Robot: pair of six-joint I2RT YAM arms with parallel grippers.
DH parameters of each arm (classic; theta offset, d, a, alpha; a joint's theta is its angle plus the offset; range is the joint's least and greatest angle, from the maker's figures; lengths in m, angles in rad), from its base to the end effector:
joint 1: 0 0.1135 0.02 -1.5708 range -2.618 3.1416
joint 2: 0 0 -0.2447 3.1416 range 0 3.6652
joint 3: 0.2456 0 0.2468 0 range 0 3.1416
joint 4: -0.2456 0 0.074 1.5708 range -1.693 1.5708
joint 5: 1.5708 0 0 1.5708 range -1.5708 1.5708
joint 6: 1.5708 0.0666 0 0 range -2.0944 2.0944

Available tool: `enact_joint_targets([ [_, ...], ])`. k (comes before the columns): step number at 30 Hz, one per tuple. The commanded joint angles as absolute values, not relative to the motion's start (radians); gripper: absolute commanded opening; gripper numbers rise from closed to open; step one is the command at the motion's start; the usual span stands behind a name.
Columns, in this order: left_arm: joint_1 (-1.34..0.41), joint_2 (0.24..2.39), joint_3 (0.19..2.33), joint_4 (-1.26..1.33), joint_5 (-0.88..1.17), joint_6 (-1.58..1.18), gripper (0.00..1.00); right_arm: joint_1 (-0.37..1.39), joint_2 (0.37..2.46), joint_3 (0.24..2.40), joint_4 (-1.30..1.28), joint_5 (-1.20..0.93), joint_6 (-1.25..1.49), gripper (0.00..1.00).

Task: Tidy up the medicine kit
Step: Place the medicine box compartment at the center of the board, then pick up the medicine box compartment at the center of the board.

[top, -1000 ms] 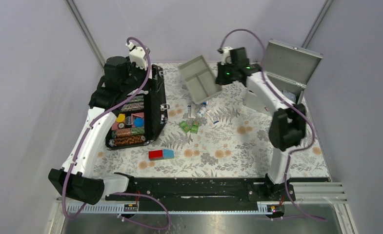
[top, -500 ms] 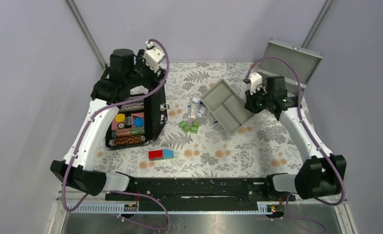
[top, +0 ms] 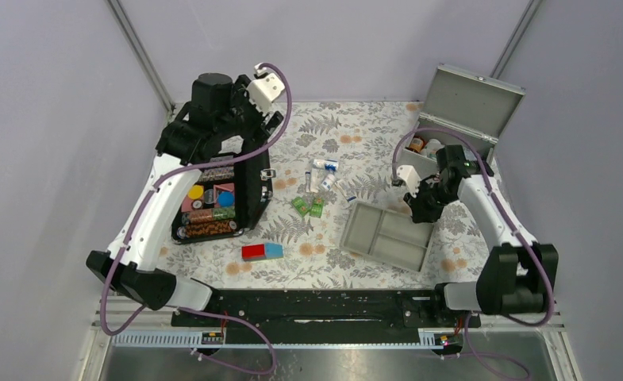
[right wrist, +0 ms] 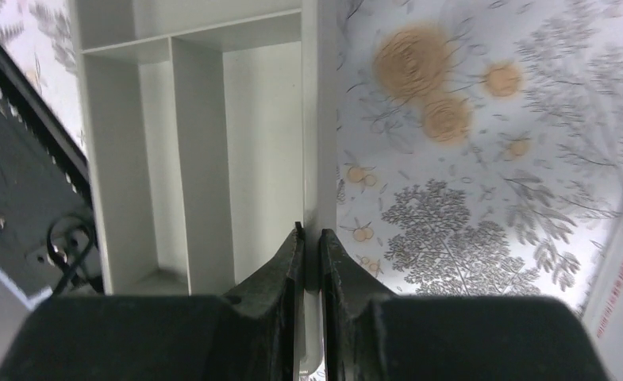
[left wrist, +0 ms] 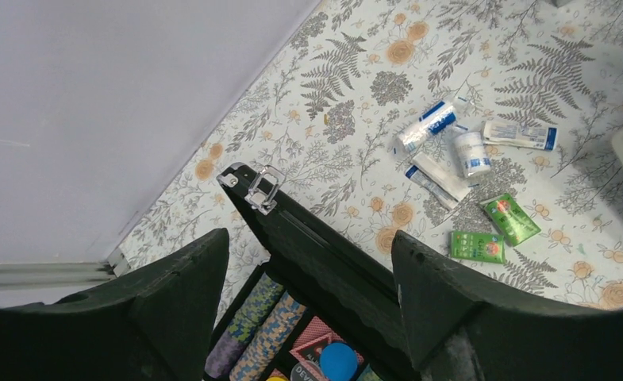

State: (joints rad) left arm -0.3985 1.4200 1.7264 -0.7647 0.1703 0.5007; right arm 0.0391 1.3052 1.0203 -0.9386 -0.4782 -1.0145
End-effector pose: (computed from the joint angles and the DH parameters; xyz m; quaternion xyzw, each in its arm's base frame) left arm 0.2893 -0.1340 0.4231 0.4082 0.7426 -0.0453 0.5291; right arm 0.2463 0.0403 0.2147 -0.5165 0.8066 0.1274 0.2576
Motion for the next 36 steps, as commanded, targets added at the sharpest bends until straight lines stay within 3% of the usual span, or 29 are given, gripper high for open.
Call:
enact_joint_targets([
  [1, -0.399, 1.327, 1.641, -0.621, 0.166, 0.428, 0.75, 0.035, 1.398, 1.074, -1.099, -0.383, -1.241, 0.0],
  [6, -0.399, 1.245, 1.499, -0.502, 0.207, 0.41, 0.75, 0.036, 1.504, 1.108, -1.041, -0.28, -1.293, 0.02],
  [11, -0.398, 1.195, 1.408, -0.438, 0.221, 0.402, 0.76, 0.036, 1.668, 1.346, -1.118, -0.248, -1.139, 0.46],
  [14, -0.397, 1.164, 1.352, -0.391, 0.22, 0.385, 0.76, 0.037, 1.689, 1.478, -1.202, -0.28, -1.092, 0.64],
  [18, -0.396, 1.135, 1.289, -0.315, 0.219, 0.343, 0.76, 0.052, 1.614, 1.424, -1.24, -0.353, -1.131, 0.75],
  [20, -0.396, 1.13, 1.278, -0.287, 0.211, 0.32, 0.76, 0.073, 1.546, 1.326, -1.22, -0.372, -1.172, 0.97],
  [21, -0.394, 1.129, 1.274, -0.276, 0.209, 0.308, 0.77, 0.083, 1.507, 1.264, -1.201, -0.379, -1.192, 0.99],
  [26, -0.38, 1.135, 1.278, -0.257, 0.165, 0.264, 0.79, 0.1, 1.407, 1.085, -1.154, -0.442, -1.187, 0.99],
  [31, -0.372, 1.139, 1.279, -0.259, 0.172, 0.249, 0.79, 0.175, 1.416, 0.971, -1.067, -0.312, -1.193, 0.59],
  [36, -0.371, 1.145, 1.281, -0.281, 0.177, 0.242, 0.79, 0.236, 1.42, 0.922, -0.967, -0.25, -1.18, 0.5],
])
